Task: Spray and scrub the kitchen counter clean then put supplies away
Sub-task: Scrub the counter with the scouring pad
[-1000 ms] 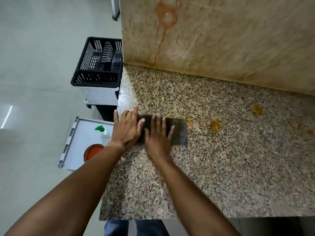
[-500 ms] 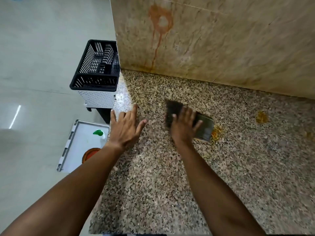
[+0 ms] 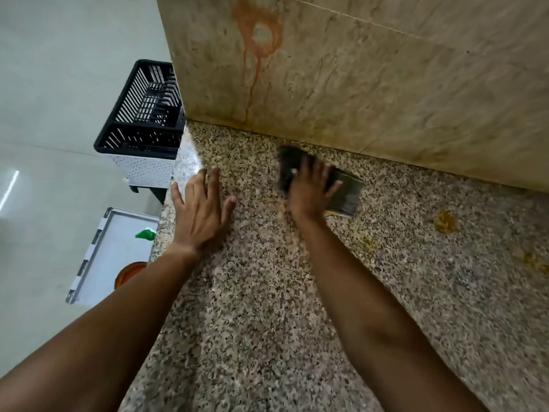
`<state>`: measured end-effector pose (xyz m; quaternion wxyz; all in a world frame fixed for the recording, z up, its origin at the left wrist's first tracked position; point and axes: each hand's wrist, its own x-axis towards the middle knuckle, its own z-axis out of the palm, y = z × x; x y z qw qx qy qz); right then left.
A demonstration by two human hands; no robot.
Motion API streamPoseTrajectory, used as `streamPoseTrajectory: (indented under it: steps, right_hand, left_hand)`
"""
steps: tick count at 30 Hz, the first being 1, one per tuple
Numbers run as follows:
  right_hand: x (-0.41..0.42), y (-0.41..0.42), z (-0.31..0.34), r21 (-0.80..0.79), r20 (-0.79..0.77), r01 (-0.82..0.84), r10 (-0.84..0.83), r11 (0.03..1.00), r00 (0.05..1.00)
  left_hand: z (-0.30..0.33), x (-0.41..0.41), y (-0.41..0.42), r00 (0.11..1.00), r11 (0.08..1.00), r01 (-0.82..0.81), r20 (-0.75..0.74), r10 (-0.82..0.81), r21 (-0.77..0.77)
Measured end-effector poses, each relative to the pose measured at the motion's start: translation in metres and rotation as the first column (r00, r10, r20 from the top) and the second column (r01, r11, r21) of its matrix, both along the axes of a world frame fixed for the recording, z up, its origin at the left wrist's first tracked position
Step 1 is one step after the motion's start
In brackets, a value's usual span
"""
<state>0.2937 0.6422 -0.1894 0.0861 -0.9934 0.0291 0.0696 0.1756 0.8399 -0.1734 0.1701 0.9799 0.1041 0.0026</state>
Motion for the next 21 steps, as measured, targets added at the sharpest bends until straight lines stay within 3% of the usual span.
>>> streamPoseTrajectory:
  steps: [2, 3, 5, 7, 9, 11, 13, 15, 17, 19, 21]
  right_hand:
    - [-0.032, -0.03, -0.001, -0.058, 0.002, 0.116, -0.116, 0.992, 0.993]
    - [-0.058, -0.023, -0.002, -0.092, -0.012, 0.082, -0.083, 0.992, 0.996]
    - [-0.089, 0.025, -0.005, -0.1, -0.023, -0.168, 0.166, 0.981, 0.986]
    - [-0.077, 0.088, 0.0, -0.03, -0.065, -0.439, 0.436, 0.898, 0.897]
    - [-0.031, 0.12, 0.005, 0.018, -0.09, -0.561, 0.56, 0.827, 0.823]
    - [0.02, 0.099, 0.001, 0.012, -0.072, -0.493, 0.492, 0.87, 0.868]
    - [0.046, 0.036, -0.009, -0.062, -0.006, -0.315, 0.316, 0.947, 0.949]
    - [0.036, -0.033, -0.013, -0.06, 0.051, -0.114, 0.117, 0.992, 0.992]
    - [-0.02, -0.069, -0.008, -0.04, -0.005, 0.025, -0.026, 0.999, 1.0]
    - [-0.1, -0.052, -0.002, -0.089, -0.06, -0.061, 0.056, 0.994, 0.997]
    - [-0.155, -0.015, -0.001, -0.056, -0.107, -0.307, 0.3, 0.95, 0.948]
  left_hand:
    - [-0.003, 0.006, 0.0, 0.999, 1.0, -0.003, -0.041, 0.004, 0.015]
    - [-0.004, 0.007, 0.001, 0.999, 1.0, -0.003, -0.051, 0.004, 0.015]
    - [-0.004, 0.012, 0.005, 0.999, 0.999, -0.035, -0.022, 0.035, 0.001]
    - [-0.003, 0.017, 0.01, 0.997, 0.997, -0.076, 0.025, 0.076, -0.005]
    - [-0.002, 0.019, 0.014, 0.993, 0.994, -0.107, 0.056, 0.106, 0.012]
    - [-0.004, 0.024, 0.013, 0.992, 0.993, -0.112, 0.06, 0.109, 0.04]
    - [-0.005, 0.031, 0.007, 0.996, 0.996, -0.081, 0.045, 0.079, 0.045]
    - [-0.005, 0.038, -0.003, 1.0, 0.998, -0.021, 0.003, 0.02, 0.06]
    - [-0.005, 0.037, -0.02, 0.996, 0.995, 0.072, -0.064, -0.068, 0.066]
    - [-0.003, 0.04, -0.04, 0.983, 0.987, 0.156, -0.101, -0.152, 0.042]
    - [0.002, 0.046, -0.066, 0.969, 0.977, 0.212, -0.128, -0.21, -0.003]
